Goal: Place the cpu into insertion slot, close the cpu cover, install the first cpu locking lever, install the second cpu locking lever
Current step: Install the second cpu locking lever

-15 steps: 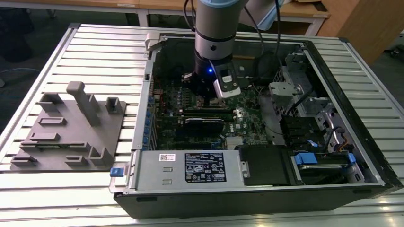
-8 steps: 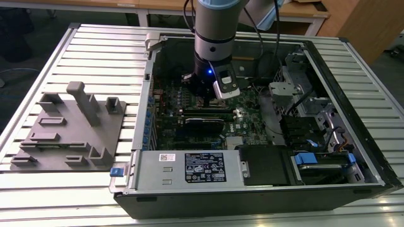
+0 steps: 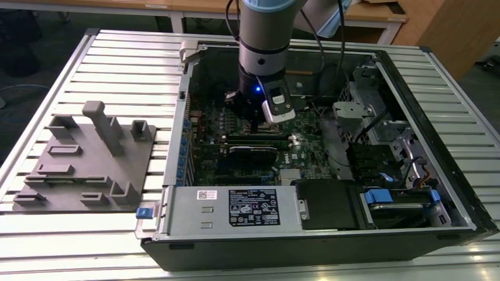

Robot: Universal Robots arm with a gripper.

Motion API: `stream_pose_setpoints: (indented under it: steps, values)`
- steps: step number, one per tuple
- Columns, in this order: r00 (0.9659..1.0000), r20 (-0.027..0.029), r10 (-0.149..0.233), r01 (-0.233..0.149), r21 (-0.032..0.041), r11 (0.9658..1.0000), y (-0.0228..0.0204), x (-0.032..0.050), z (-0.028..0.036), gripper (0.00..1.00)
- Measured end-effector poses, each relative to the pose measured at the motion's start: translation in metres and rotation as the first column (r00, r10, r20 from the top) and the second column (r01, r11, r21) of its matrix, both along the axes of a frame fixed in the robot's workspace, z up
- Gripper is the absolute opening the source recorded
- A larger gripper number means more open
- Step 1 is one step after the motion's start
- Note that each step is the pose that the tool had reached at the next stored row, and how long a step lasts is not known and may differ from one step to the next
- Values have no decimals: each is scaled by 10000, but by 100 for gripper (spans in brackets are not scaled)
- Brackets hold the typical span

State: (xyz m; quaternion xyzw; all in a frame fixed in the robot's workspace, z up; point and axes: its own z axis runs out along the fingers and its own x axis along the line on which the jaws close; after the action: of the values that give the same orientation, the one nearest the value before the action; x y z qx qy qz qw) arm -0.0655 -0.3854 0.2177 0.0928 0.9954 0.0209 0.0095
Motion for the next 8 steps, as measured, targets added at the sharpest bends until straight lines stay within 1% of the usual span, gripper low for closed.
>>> stream_pose_setpoints:
  steps: [5,6,8]
  values:
    - [10000,0,0,0,3,10000,0,0,-2,10]
    - [10000,1,8,-8,22,10000,0,-1,-4,10]
    - [10000,1,69,-69,87,9999,0,-7,-9,10]
